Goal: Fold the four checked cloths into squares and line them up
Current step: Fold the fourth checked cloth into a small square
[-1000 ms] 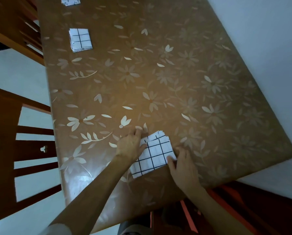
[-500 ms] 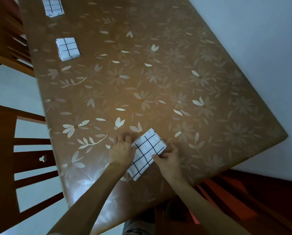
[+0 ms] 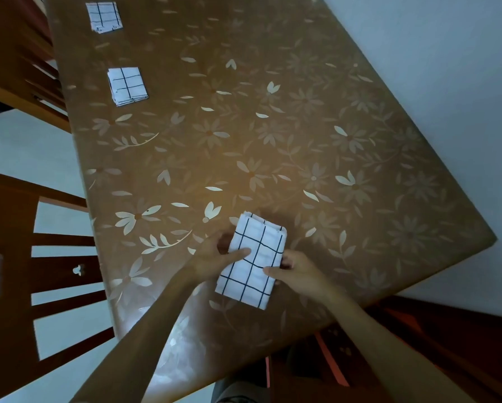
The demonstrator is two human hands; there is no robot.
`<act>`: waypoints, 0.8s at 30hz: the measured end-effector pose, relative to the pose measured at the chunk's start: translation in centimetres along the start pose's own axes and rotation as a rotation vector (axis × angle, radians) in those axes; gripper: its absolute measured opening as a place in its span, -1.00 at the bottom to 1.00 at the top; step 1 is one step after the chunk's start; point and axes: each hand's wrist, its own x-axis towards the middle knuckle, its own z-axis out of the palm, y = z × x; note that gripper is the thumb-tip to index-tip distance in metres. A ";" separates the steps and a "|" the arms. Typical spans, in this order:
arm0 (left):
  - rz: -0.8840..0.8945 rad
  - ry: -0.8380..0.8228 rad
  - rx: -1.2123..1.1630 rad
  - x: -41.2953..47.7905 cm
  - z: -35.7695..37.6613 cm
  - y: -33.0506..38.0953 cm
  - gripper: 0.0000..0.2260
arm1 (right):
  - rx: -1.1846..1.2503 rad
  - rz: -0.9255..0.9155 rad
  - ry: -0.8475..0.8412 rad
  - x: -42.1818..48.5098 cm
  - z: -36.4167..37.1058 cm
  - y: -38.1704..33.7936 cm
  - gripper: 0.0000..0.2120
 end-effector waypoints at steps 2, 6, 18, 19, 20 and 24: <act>-0.060 -0.106 -0.112 -0.4 -0.3 0.6 -0.63 | 0.010 -0.005 -0.030 -0.1 -1.1 -0.3 -0.76; -0.096 -0.162 -0.221 -0.7 -0.4 0.2 -0.74 | 0.007 -0.023 0.020 -0.1 -2.1 -0.5 -0.73; -0.057 -0.009 -0.323 -1.0 -0.2 -1.0 -0.81 | 0.129 0.024 0.169 0.6 -1.7 -0.2 -0.58; -0.049 -0.004 -0.319 -1.1 -0.2 -1.1 -0.80 | 0.137 0.046 0.168 0.8 -1.6 -0.1 -0.57; -0.039 0.002 -0.321 -1.2 -0.2 -1.3 -0.79 | 0.165 0.076 0.164 0.9 -1.5 0.1 -0.57; -0.021 0.027 -0.334 -1.3 -0.4 -1.9 -0.74 | 0.168 0.120 0.158 1.1 -1.0 0.1 -0.81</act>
